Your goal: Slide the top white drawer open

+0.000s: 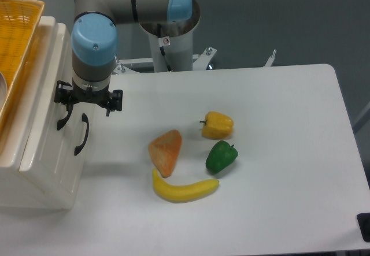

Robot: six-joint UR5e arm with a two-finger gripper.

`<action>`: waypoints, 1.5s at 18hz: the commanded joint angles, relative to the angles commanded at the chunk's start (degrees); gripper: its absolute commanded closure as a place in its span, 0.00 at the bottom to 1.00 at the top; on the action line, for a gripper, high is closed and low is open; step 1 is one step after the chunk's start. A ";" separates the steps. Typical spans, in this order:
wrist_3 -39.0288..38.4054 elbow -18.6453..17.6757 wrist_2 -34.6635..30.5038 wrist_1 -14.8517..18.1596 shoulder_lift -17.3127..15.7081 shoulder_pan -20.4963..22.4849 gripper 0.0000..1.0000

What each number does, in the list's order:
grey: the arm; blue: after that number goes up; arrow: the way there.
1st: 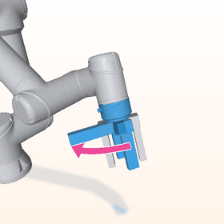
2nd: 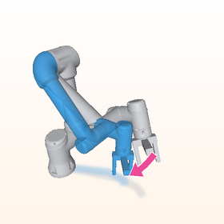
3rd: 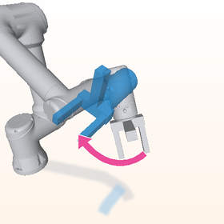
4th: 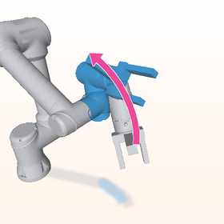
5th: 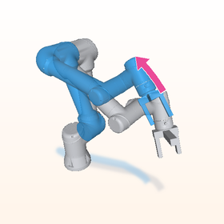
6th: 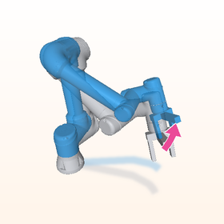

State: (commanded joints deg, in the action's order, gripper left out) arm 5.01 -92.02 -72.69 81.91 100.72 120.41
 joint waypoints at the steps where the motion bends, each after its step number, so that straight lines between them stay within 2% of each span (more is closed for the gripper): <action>1: 0.00 -0.26 0.00 0.09 -0.09 0.00 0.00; 27: 0.18 -0.79 0.97 -0.09 0.18 -0.70 0.00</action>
State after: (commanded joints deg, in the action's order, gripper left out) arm 5.19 -92.81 -71.72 81.83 100.90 119.71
